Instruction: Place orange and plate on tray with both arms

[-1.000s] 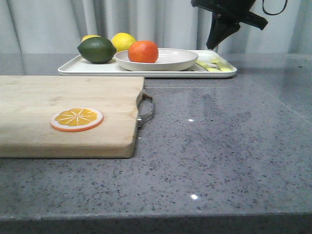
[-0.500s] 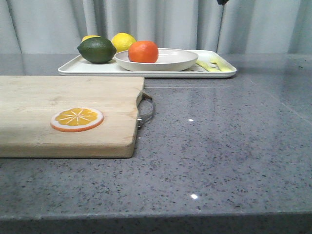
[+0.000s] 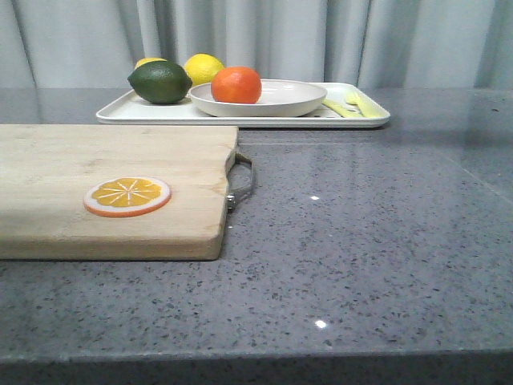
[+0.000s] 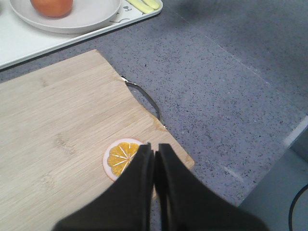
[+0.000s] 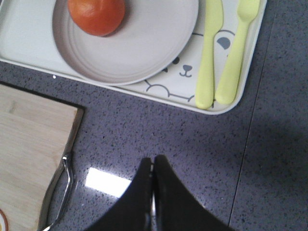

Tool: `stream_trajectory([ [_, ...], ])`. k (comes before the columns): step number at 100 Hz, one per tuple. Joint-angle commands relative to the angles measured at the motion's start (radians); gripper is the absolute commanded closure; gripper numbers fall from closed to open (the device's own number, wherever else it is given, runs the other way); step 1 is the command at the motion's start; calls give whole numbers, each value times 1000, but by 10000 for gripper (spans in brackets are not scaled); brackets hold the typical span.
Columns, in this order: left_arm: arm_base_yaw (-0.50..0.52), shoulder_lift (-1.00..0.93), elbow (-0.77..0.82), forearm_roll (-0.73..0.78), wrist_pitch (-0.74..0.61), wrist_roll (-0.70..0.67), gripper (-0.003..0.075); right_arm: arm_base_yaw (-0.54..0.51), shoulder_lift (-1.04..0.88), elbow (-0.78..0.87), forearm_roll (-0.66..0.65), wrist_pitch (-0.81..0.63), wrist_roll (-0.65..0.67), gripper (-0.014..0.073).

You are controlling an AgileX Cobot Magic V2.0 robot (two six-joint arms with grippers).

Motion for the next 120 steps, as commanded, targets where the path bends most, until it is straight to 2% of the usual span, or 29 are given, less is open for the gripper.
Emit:
stream_trajectory([
  [1,3,-32,-16,-19,-66,-5,739,2,-147,101,8,-114,-22,662],
  [26,3,-165,86,-19,-105,-50,739,2,-409,467,5,-314,-39,662],
  [66,3,-415,244,-19,-100,-50,739,2,-801,992,4,-528,-39,662],
  [94,3,-528,366,-21,-106,-50,739,2,-1069,1225,4,-625,-39,662],
  [120,3,-554,390,-27,-104,-50,739,2,-1235,1302,-10,-626,-40,662],
])
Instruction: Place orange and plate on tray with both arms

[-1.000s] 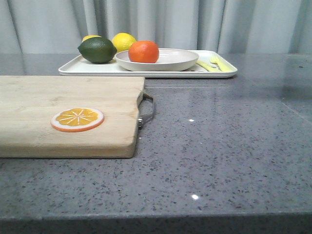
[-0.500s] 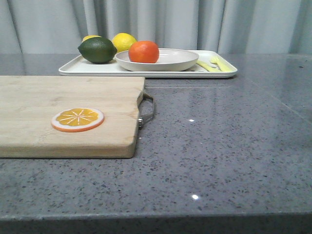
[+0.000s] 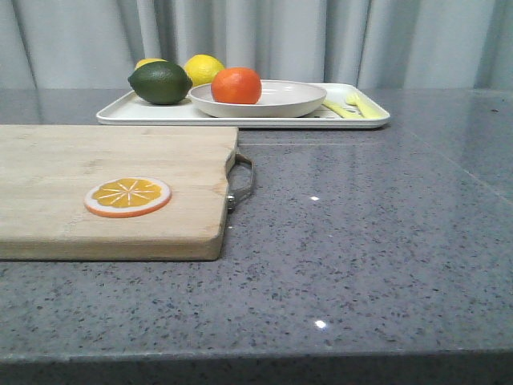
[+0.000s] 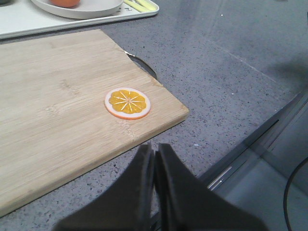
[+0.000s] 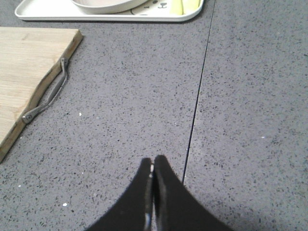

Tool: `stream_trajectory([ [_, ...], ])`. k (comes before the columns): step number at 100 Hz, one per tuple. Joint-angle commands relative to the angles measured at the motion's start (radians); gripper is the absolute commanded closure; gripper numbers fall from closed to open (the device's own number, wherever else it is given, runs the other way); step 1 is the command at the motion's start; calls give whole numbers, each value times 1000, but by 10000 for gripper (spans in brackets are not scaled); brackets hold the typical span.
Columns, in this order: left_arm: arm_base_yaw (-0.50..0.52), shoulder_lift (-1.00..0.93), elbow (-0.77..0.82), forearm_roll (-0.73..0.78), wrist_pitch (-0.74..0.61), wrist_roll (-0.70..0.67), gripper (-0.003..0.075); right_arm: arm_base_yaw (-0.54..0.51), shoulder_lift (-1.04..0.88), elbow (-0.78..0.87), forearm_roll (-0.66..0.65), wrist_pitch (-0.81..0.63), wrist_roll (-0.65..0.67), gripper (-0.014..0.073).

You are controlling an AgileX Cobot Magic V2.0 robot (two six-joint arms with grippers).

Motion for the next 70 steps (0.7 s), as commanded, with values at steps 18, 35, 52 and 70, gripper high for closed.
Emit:
stream_trajectory([
  [18,3,8,-25,-20,-76,-6,739,0,-41,-8,-4,-29,-12,662],
  [35,3,8,-25,-20,-76,-6,739,0,-41,-8,-4,-26,-12,662],
  [52,3,8,-25,-20,-76,-6,739,0,-41,-8,-4,-26,-12,662],
  [70,3,8,-25,-20,-76,-6,739,0,-41,-8,-4,-26,-12,662],
])
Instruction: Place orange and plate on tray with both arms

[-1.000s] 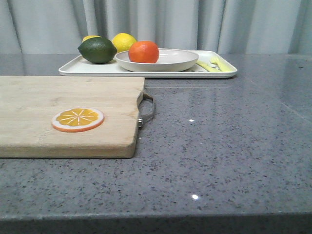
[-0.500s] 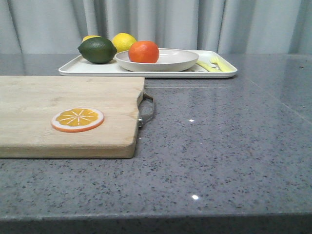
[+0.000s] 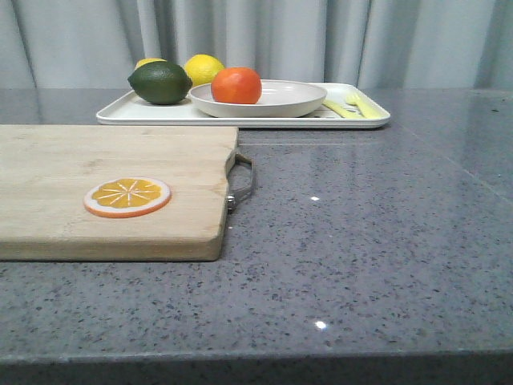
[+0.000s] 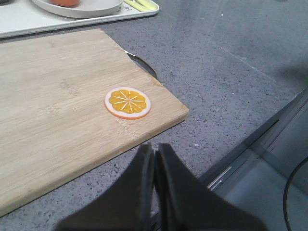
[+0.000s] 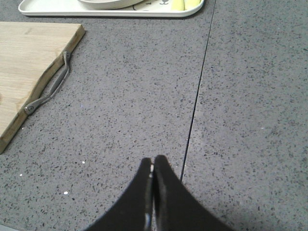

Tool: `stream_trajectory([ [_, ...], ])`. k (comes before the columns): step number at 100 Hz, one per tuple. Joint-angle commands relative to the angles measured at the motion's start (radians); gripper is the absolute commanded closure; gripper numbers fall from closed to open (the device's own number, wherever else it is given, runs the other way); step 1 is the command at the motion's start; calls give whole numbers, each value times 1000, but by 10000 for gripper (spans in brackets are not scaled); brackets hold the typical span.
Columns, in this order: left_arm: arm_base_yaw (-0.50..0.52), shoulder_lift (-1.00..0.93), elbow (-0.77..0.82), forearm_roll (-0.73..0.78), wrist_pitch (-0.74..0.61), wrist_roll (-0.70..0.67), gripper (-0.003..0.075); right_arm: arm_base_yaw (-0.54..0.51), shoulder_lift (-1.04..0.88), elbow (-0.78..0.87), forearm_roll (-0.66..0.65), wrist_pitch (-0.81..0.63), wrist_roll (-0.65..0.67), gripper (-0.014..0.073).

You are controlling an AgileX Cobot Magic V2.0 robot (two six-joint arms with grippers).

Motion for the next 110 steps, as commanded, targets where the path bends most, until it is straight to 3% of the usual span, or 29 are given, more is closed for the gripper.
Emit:
stream_trajectory([
  [1,3,8,-25,-17,-76,-4,739,0,1,-24,-2,-56,-11,662],
  [39,3,6,-20,-5,-78,-4,739,-1,1,-24,-2,-56,-11,662],
  [50,23,-13,10,40,-141,-4,739,-1,1,-24,-2,-56,-11,662],
  [79,219,-45,141,38,-410,-2,739,-1,1,-24,-2,-56,-11,662],
  [110,414,-147,283,55,-571,35,739,-1,1,-24,-2,-56,-11,662],
])
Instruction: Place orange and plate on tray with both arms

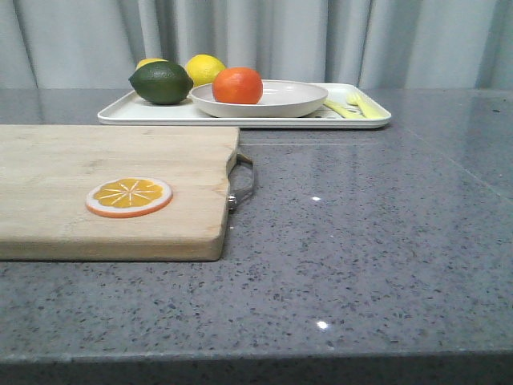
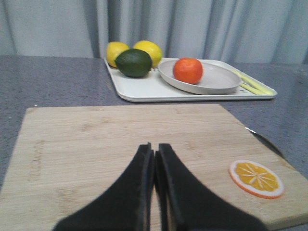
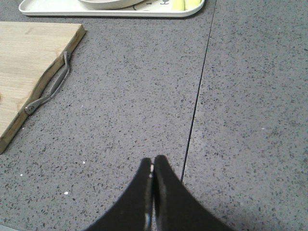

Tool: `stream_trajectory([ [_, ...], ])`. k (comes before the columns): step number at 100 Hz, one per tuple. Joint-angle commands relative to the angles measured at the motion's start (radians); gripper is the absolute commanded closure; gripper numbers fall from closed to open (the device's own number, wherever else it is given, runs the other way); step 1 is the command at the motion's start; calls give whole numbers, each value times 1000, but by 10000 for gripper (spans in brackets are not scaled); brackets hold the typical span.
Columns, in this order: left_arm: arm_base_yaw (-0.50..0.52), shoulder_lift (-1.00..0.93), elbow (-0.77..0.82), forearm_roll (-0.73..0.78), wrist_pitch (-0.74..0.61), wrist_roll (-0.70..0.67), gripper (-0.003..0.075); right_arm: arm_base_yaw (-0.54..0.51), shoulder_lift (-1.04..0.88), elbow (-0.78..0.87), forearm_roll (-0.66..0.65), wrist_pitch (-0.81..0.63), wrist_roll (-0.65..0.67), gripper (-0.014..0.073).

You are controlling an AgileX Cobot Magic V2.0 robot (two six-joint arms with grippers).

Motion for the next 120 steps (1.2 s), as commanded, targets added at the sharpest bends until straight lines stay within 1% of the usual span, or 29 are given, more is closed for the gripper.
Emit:
stream_trajectory([
  [1,54,-20,13,2,-127,22,739,-1,1,-24,-2,-56,-11,662],
  [7,85,-40,44,2,-146,22,739,-1,1,-24,-2,-56,-11,662],
  [17,130,-70,89,3,-170,73,739,-1,1,-24,-2,-56,-11,662],
  [27,163,-100,129,4,-174,73,739,-1,1,-24,-2,-56,-11,662],
  [43,225,-141,198,10,-229,73,739,-1,1,-24,-2,-56,-11,662],
  [47,239,-148,198,13,-196,73,739,-1,1,-24,-2,-56,-11,662],
  [58,273,-151,198,29,-183,73,739,-1,1,-24,-2,-56,-11,662],
  [93,282,-152,198,71,-179,51,739,-1,1,-24,-2,-56,-11,662],
  [104,282,-152,198,119,-179,-23,739,-1,1,-24,-2,-56,-11,662],
  [120,282,-152,198,124,-179,-23,739,-1,1,-24,-2,-56,-11,662],
])
